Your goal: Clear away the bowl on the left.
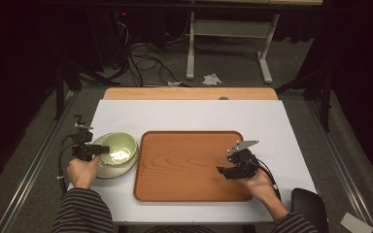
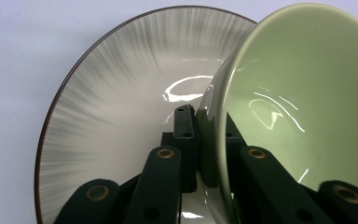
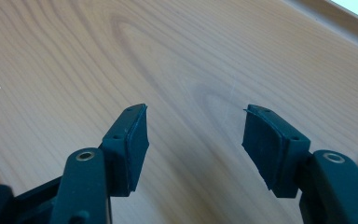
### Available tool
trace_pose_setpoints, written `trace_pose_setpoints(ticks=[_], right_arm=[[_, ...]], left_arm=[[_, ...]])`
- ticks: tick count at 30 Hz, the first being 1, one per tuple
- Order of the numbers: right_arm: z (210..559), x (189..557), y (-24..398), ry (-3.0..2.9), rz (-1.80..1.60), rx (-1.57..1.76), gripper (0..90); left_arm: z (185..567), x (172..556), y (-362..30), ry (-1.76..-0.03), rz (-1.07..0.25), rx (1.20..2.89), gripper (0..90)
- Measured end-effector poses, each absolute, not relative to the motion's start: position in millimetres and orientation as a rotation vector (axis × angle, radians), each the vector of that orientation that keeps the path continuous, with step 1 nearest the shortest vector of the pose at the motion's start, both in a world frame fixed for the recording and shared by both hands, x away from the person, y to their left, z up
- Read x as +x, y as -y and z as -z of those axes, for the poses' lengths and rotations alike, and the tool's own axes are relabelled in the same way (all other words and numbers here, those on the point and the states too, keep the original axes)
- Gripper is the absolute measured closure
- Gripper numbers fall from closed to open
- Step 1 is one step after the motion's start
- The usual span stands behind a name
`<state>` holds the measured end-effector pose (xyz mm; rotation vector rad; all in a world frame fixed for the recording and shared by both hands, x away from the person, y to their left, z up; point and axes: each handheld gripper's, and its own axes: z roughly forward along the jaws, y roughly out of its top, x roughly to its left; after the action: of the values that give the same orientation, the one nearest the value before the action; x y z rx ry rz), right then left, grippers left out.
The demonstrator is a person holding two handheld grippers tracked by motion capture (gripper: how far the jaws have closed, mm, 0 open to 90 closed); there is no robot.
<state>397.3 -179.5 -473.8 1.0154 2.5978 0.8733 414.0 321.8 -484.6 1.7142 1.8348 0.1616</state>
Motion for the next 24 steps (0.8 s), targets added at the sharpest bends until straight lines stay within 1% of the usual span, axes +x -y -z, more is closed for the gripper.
trace_pose_setpoints(ticks=[9, 12, 15, 19, 24], right_arm=[[473, 397, 181, -2.585, -0.872, 1.010, 42.0], [473, 397, 181, -2.585, -0.870, 1.003, 42.0], [473, 397, 181, -2.582, -0.868, 1.005, 42.0], [471, 397, 182, -2.576, -0.884, 1.007, 41.4], [470, 396, 183, -2.572, -0.875, 1.001, 41.0]], left_arm=[[475, 410, -327, -1.816, -0.196, 1.693, 83.8], [469, 408, -325, -1.793, -0.224, 1.700, 83.8], [462, 408, -319, -1.747, -0.227, 1.717, 83.8], [460, 409, -314, -1.721, -0.200, 1.734, 83.7], [453, 408, -308, -1.682, -0.216, 1.747, 83.8]])
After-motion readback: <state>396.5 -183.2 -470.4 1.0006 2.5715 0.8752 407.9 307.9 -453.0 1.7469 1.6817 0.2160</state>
